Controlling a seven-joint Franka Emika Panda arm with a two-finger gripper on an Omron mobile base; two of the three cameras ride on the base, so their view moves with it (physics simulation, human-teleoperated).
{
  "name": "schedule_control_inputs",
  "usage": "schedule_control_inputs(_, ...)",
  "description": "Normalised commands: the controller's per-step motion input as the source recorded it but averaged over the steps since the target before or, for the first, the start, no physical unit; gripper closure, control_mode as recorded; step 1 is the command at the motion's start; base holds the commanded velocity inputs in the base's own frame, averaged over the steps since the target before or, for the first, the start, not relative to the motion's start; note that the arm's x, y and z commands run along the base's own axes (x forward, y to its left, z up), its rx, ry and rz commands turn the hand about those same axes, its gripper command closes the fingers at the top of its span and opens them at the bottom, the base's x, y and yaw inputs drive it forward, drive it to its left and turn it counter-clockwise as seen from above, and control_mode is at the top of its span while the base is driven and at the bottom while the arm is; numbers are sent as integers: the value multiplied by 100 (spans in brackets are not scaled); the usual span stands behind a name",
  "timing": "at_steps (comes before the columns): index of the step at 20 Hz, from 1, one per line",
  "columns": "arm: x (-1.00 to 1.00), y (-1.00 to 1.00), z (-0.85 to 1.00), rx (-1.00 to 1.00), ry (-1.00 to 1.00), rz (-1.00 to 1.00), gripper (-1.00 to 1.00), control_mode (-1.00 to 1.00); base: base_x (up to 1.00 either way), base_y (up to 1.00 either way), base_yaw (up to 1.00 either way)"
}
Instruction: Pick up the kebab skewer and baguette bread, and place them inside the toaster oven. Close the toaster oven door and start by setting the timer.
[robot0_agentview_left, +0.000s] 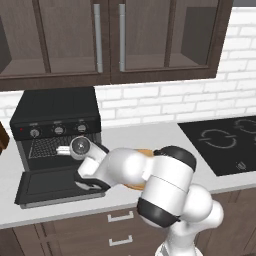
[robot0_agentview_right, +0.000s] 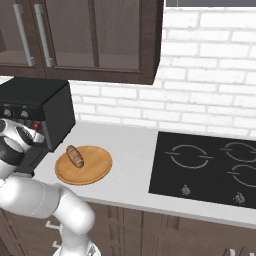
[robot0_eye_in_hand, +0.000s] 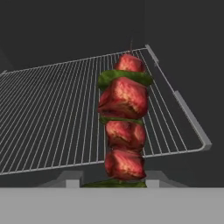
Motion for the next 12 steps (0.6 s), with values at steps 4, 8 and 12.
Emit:
schedule_control_inputs(4,1,0,-5,-1,-15,0,100,-100,0,0,0)
schedule_control_inputs(8,14,2,7,0,0,0,100,-100,0,0,0)
schedule_control_inputs(12,18,1,6,0,1,0,100,-100,0,0,0)
